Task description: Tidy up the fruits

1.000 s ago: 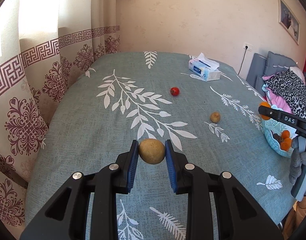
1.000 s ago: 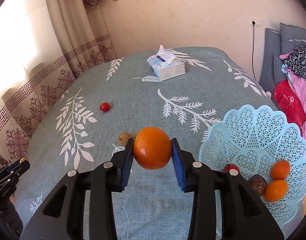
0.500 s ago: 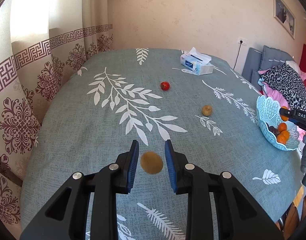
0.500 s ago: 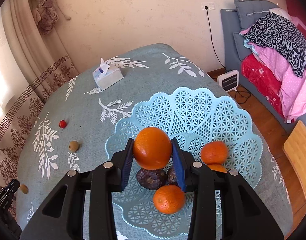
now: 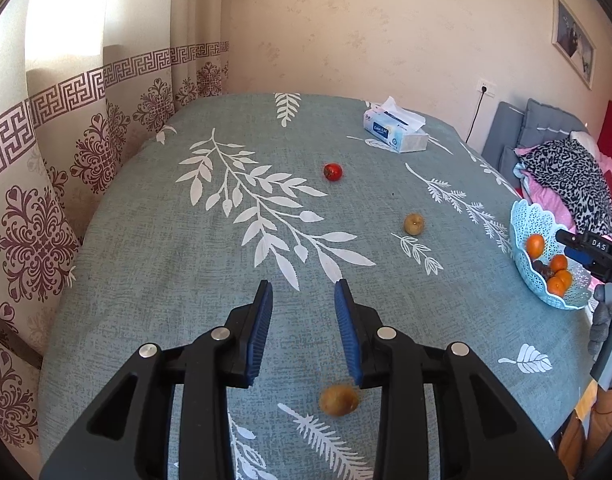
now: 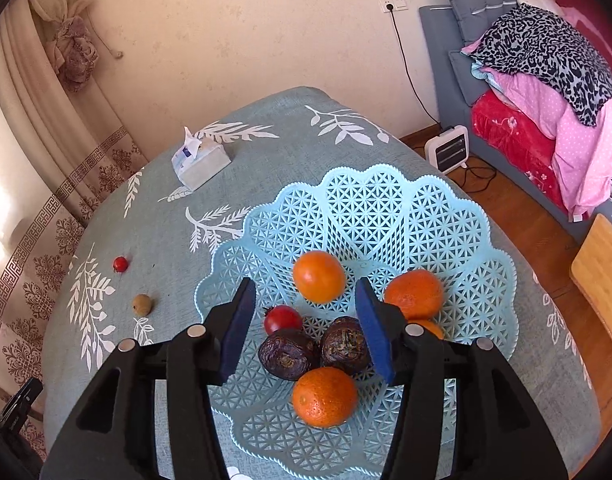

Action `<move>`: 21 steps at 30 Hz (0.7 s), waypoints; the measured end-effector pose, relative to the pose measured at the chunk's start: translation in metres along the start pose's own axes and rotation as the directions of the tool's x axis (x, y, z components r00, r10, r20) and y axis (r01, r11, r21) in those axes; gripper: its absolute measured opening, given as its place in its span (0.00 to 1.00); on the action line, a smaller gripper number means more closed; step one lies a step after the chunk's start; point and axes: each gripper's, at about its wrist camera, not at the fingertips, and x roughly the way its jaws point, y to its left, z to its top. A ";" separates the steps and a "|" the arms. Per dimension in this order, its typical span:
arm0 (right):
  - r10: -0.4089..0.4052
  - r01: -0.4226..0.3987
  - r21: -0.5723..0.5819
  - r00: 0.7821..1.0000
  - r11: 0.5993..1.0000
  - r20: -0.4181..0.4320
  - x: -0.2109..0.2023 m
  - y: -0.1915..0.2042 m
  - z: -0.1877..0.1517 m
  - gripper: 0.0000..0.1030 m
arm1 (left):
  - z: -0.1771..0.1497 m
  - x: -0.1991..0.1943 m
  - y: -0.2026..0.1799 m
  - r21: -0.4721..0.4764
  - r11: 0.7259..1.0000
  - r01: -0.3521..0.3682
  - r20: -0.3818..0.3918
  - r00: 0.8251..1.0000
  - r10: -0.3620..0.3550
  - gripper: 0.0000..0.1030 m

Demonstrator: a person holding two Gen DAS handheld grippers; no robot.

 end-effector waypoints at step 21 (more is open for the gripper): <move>0.018 -0.019 0.025 0.999 1.000 0.040 -0.016 -0.004 0.004 0.52 | -0.070 0.024 -0.018 0.068 0.995 0.068 -0.226 0.973 -0.051 0.43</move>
